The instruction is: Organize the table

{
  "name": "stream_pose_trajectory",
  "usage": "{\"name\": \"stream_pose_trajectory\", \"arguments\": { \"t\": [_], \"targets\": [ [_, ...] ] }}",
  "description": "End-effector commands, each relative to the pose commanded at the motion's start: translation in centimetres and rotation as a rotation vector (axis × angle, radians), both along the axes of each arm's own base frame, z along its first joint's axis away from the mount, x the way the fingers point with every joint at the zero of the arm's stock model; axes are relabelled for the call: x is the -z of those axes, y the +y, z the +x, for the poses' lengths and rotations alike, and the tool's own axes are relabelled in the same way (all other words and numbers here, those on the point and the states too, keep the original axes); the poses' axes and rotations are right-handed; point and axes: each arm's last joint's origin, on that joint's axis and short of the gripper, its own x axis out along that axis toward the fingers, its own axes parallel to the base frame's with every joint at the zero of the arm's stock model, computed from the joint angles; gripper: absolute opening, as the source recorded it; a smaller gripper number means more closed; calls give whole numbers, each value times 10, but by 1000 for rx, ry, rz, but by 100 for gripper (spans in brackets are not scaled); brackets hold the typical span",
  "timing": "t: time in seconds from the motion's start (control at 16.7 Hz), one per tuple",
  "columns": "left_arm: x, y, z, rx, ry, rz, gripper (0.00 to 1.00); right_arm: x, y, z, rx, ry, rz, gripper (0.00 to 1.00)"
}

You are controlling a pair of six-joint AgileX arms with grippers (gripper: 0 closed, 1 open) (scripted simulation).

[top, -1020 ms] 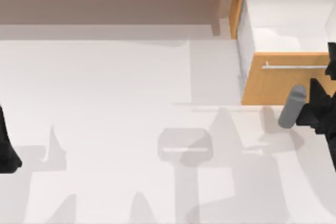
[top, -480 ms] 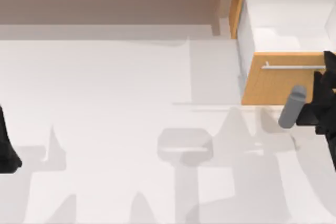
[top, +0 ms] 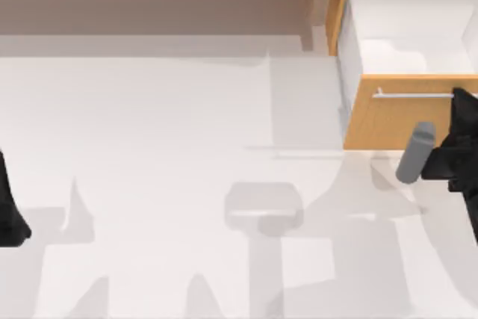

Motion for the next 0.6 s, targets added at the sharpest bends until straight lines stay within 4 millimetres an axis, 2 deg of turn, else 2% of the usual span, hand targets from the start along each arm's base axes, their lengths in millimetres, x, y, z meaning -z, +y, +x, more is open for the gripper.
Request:
{"name": "stream_pose_trajectory", "arguments": {
  "t": [0.42,0.6],
  "targets": [
    [0,0,0,0,0,0,100,1,0,0,-1,4,2,0],
    [0,0,0,0,0,0,100,-1,1,13,0,-7,2,0]
  ]
}}
